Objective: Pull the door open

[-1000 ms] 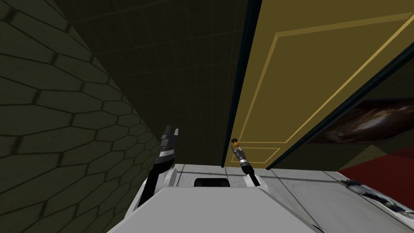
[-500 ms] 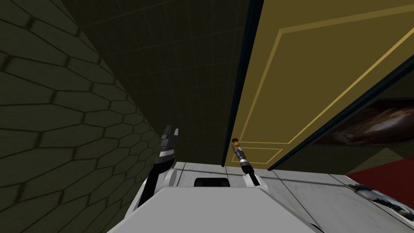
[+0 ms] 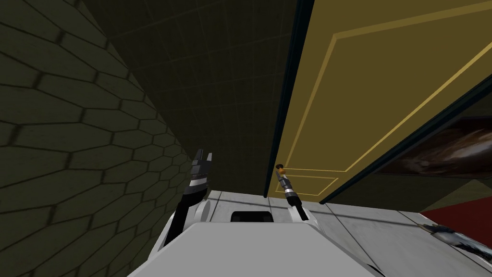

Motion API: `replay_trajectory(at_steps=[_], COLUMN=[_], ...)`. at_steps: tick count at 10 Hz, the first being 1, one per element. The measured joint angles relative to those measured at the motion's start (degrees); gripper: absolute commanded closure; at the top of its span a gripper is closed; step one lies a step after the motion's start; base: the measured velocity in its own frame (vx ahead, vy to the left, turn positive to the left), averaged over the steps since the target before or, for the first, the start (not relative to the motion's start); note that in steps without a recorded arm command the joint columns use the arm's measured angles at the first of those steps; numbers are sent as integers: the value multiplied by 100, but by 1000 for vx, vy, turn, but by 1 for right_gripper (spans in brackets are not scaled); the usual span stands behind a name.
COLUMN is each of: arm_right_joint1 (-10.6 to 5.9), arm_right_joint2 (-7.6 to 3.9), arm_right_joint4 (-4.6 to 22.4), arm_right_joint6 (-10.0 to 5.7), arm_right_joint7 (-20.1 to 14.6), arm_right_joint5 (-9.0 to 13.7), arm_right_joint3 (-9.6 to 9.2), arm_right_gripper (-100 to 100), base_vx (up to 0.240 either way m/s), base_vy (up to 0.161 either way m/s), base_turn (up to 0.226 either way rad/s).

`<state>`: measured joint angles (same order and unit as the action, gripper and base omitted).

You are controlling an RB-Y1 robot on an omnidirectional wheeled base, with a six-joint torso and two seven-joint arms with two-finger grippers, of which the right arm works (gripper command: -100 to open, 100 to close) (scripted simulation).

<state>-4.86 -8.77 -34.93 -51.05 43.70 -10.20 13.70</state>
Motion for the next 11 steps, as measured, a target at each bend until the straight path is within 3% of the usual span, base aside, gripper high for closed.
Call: replay_trajectory(at_steps=[11], arm_right_joint1=[-4], arm_right_joint2=[13], arm_right_joint4=[-77], arm_right_joint6=[40], arm_right_joint7=[-1606], arm_right_joint5=[697], arm_right_joint3=[-195], arm_right_gripper=[-100], base_vx=[-32], base_vy=[-13], base_turn=[49])
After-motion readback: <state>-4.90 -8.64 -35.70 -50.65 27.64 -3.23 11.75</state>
